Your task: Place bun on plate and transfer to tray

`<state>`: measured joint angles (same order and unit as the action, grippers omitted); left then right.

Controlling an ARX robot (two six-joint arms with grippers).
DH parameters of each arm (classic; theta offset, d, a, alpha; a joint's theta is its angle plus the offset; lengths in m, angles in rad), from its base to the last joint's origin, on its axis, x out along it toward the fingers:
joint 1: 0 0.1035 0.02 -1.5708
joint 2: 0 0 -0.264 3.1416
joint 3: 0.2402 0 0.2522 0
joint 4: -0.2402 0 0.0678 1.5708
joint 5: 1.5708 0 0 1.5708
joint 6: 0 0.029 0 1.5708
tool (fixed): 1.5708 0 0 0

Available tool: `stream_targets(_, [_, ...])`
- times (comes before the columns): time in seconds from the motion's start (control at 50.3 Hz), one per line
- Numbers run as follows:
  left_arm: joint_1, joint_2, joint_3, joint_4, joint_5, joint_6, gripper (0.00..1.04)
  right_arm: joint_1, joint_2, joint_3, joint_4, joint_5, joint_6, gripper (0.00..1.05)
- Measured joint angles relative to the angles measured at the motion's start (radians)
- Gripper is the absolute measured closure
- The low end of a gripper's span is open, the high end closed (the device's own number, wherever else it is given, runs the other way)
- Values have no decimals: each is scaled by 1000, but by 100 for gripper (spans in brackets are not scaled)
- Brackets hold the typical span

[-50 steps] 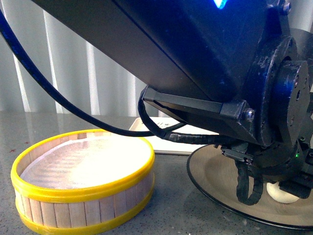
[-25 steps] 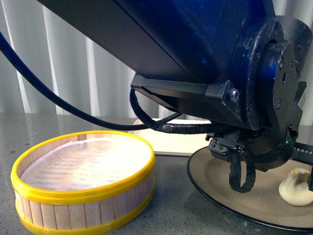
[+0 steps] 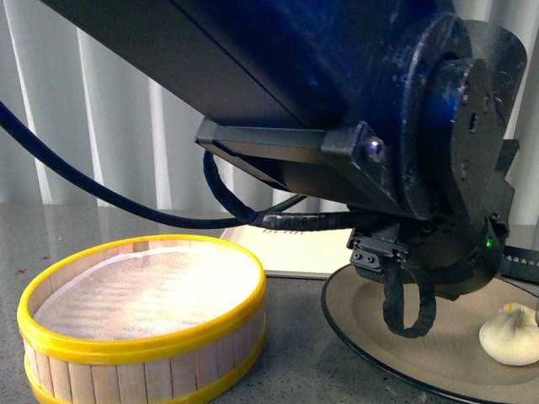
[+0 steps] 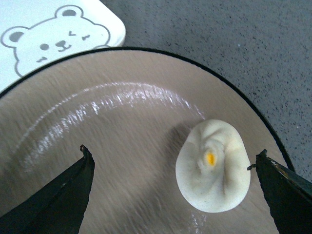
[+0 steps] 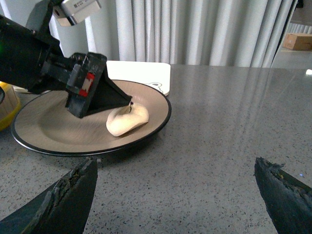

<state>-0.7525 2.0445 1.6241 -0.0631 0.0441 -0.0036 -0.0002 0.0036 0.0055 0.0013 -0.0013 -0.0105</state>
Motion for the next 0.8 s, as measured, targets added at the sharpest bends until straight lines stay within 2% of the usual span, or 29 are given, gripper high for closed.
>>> stream_targets(0.159, [79, -61, -1, 5, -42, -24, 7, 0, 0, 0, 0, 0, 0, 9])
stream_targets(0.298, [227, -144, -26, 5, -82, -63, 7, 0, 0, 0, 0, 0, 0, 9])
stream_targets(0.458, [458, -271, -134, -91, -248, -188, 7, 0, 0, 0, 0, 0, 0, 9])
stream_targets(0.517, [490, -286, -143, -94, -261, -198, 7, 0, 0, 0, 0, 1, 0, 9])
stream_targets(0.656, [487, -290, -146, -91, -257, -203, 7, 0, 0, 0, 0, 0, 0, 9])
stream_targets(0.716, [483, -311, -225, 74, -291, -158, 14, 0, 0, 0, 0, 0, 0, 9])
stream_targets(0.796, [484, -370, -400, 367, -280, -83, 27, 0, 0, 0, 0, 0, 0, 9])
